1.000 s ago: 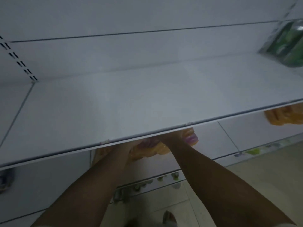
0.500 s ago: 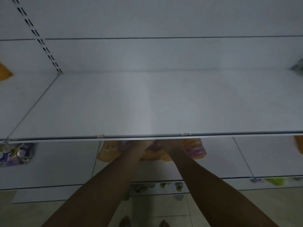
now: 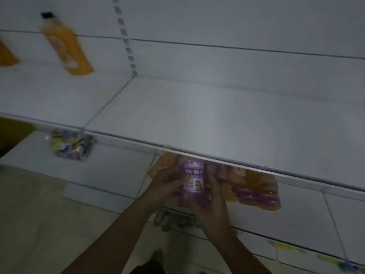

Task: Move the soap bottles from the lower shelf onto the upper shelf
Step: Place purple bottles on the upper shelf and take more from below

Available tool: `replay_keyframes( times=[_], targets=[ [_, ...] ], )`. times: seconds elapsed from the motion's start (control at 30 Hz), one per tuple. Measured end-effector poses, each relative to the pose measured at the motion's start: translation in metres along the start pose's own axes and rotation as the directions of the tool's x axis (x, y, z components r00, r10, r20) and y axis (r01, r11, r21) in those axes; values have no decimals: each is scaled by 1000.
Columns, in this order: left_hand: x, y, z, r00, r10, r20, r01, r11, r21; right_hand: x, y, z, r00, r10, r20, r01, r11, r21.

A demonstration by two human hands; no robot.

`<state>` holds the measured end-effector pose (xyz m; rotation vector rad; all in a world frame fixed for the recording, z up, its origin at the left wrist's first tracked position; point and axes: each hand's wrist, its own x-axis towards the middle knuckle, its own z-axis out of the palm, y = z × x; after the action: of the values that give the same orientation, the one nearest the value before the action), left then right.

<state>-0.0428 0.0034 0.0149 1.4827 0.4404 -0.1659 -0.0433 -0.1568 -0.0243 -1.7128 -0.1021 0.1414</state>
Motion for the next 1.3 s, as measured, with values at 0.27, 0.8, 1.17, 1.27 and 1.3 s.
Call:
replay_keyframes(
  times=[0.27, 0.8, 1.17, 1.27, 1.3],
  targets=[
    [-91, -25, -144, 957, 114, -268, -150, 982, -115, -9, -35, 122, 898, 25, 440, -72, 993, 91],
    [-247, -5, -447, 628, 297, -719, -447, 894, -21, -79, -166, 464, 609, -209, 765, 82, 976, 202],
    [-251, 34, -599, 474, 384, -793, -537, 839, 85, -76, -232, 615, 620, -321, 716, 144, 944, 298],
    [-231, 53, -636, 448, 428, -785, -553, 822, 133, -55, -245, 654, 628, -357, 692, 171, 930, 325],
    [-223, 61, -650, 438, 443, -783, -559, 816, 149, -47, -250, 668, 632, -370, 681, 184, 925, 331]
  ],
)
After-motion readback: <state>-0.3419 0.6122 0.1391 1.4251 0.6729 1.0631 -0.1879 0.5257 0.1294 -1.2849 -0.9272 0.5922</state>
